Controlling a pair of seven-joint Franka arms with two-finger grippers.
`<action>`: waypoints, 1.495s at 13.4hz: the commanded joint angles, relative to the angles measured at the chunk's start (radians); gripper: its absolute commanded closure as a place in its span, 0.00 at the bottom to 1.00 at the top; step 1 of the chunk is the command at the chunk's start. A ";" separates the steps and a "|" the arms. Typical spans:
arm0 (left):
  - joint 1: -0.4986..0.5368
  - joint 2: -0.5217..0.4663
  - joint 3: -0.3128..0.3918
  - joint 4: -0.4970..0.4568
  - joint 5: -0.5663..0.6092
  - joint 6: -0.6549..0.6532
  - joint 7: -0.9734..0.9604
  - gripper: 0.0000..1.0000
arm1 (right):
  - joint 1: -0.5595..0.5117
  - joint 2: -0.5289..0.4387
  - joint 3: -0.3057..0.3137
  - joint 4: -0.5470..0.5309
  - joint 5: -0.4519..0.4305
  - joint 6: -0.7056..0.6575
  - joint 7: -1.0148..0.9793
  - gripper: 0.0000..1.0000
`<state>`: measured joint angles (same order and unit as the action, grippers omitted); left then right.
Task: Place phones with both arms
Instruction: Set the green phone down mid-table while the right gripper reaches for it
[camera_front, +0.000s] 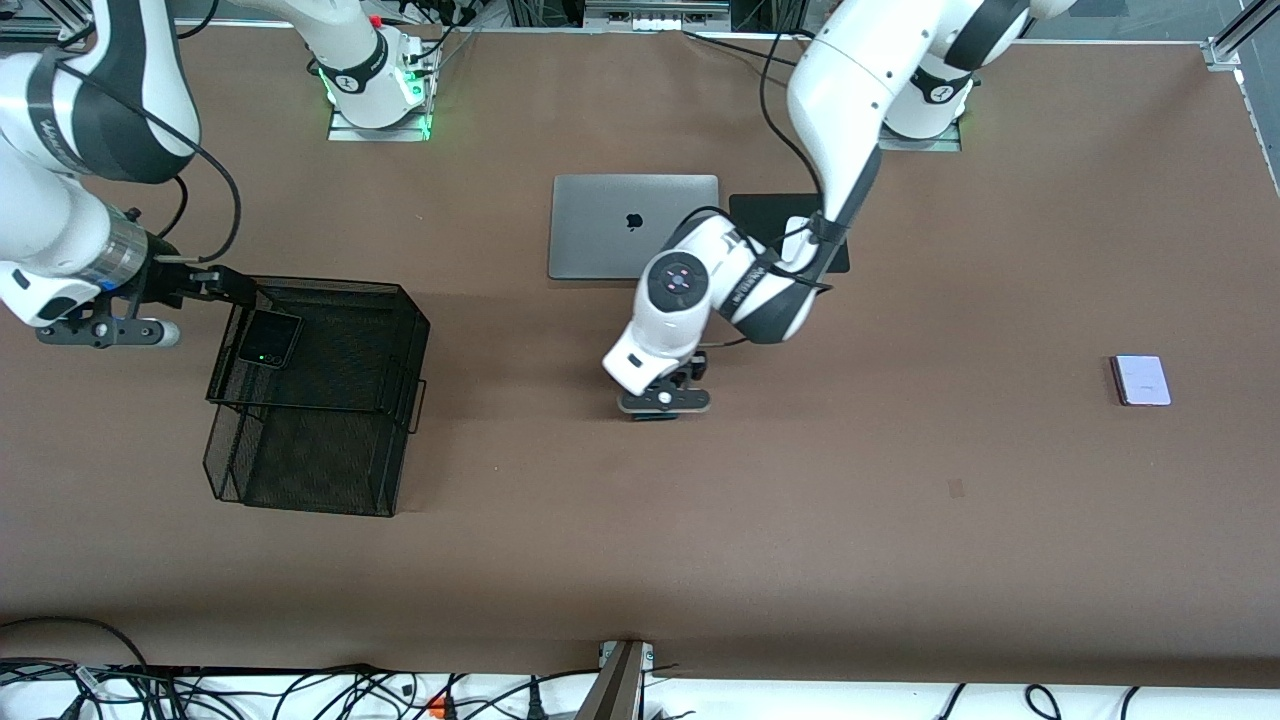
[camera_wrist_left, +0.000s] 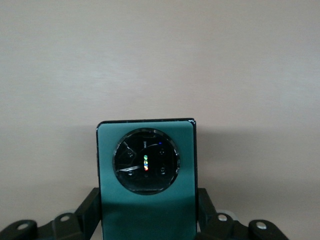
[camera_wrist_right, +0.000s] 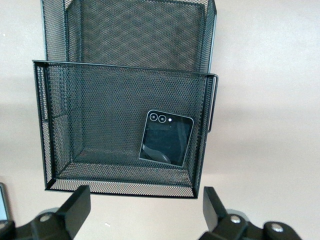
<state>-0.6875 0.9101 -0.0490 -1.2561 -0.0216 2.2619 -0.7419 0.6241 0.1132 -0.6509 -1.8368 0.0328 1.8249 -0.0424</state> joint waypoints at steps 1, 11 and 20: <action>-0.053 0.073 0.044 0.102 -0.012 0.031 -0.008 1.00 | -0.006 0.023 0.002 0.028 0.018 -0.027 -0.004 0.01; -0.150 0.131 0.170 0.106 -0.009 0.090 -0.076 0.00 | -0.003 0.022 0.007 0.039 0.018 -0.027 -0.005 0.01; 0.021 -0.147 0.172 -0.044 -0.023 -0.096 0.085 0.00 | 0.207 0.138 0.013 0.177 0.076 -0.025 0.211 0.01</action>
<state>-0.7209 0.8987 0.1411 -1.1595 -0.0216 2.2200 -0.7586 0.7600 0.1884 -0.6293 -1.7299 0.0820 1.8207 0.0874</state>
